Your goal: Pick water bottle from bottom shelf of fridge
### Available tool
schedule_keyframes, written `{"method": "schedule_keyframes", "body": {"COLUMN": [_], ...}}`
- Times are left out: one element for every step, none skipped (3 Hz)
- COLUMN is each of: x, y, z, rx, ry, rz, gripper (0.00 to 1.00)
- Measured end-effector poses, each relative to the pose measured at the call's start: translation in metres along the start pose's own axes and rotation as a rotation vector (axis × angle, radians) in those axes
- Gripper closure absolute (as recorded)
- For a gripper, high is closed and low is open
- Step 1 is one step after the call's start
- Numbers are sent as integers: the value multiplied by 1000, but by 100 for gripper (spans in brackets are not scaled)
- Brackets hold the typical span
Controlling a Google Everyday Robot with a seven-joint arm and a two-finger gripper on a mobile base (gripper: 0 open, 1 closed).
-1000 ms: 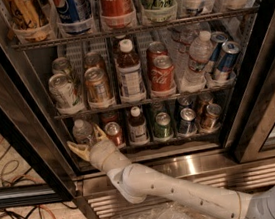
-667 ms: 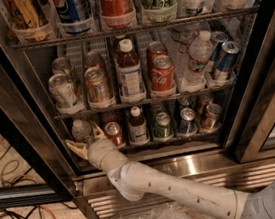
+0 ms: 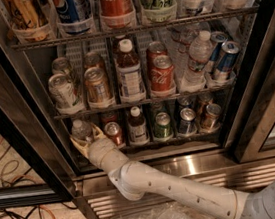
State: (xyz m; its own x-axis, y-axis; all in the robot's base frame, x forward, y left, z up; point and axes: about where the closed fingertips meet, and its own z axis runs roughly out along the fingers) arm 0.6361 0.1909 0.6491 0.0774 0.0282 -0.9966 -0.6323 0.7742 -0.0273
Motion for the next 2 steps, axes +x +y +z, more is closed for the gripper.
{"method": "schedule_keyframes", "body": {"x": [0, -2], "y": [0, 0], "z": [0, 0], "rx": [0, 2], "ry": [0, -5], "rz": [0, 1], "gripper": [97, 100]}}
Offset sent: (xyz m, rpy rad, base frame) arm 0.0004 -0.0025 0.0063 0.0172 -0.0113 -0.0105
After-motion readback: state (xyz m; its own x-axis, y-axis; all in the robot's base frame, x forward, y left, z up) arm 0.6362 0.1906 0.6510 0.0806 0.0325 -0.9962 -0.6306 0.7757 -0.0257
